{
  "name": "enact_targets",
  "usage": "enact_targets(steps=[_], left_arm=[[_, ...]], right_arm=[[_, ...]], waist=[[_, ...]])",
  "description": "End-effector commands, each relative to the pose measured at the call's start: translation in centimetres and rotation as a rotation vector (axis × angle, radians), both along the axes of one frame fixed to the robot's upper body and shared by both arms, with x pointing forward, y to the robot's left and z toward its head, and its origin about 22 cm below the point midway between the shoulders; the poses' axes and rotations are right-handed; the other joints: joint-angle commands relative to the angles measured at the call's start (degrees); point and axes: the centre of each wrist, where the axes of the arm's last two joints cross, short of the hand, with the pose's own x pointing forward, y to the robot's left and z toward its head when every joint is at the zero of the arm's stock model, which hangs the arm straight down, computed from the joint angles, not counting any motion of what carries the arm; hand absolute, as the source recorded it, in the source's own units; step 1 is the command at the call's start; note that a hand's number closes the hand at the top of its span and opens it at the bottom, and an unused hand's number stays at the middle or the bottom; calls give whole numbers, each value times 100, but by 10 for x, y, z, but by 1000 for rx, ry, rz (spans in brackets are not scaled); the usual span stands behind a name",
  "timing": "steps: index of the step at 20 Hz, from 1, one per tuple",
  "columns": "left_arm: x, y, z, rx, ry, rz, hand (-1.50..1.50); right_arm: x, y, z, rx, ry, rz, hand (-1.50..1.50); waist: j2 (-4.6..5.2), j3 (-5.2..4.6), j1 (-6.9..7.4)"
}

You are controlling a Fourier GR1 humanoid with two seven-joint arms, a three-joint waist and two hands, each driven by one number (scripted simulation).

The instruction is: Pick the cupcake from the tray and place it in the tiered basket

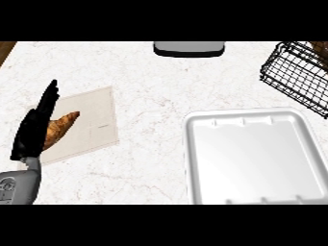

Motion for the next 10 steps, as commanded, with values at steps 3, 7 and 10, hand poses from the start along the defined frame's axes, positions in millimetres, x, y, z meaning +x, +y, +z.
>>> enact_targets(steps=[3, 7, 10], left_arm=[[-15, 4, 2, -11, 16, 22, 0], [-12, 35, -20, 11, 9, 47, 0], [-12, 33, -3, -1, 31, 68, 0]], right_arm=[[-4, 1, 31, 19, -76, -100, -150], [-24, -29, 41, 144, -105, -107, -150], [-39, -35, 41, 190, -100, -83, -150]], waist=[[-80, -8, -128], [-82, -13, -272], [-161, -14, -421]])
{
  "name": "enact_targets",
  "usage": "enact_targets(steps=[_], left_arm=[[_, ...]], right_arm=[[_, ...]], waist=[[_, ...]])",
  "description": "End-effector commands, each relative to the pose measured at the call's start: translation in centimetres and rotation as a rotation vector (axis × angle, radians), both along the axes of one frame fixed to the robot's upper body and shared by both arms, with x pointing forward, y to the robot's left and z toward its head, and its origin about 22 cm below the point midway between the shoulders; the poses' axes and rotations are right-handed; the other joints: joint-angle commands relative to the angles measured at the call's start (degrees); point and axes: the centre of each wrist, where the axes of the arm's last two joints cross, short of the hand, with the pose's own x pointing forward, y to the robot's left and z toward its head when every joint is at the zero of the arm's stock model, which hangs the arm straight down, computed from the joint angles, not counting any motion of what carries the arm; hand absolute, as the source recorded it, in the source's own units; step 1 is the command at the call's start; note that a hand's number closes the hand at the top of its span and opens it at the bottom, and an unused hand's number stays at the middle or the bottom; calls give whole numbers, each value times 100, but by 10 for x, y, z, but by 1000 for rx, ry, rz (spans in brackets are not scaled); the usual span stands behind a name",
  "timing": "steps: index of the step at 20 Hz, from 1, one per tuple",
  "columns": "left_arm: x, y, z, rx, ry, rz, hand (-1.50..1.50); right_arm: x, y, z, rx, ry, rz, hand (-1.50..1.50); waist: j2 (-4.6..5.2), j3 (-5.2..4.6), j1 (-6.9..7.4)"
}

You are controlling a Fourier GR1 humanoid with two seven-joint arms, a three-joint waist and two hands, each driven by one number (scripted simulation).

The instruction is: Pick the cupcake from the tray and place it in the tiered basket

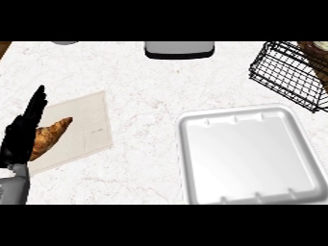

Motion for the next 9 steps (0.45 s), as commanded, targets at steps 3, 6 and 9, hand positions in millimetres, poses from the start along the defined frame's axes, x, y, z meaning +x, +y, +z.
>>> enact_targets(steps=[3, 6, 9], left_arm=[[-7, 4, 7, 2, 5, 36, 0], [-7, -1, 7, 1, 10, 44, 0], [-22, 7, -5, 3, 14, 73, 0]], right_arm=[[-40, -25, 6, 71, -25, 25, -150], [-68, -37, -12, 62, -32, 38, -150], [-103, -50, -19, 64, -104, 61, -150]], waist=[[-64, 0, -165], [-91, 1, -296], [-82, 4, -303]])
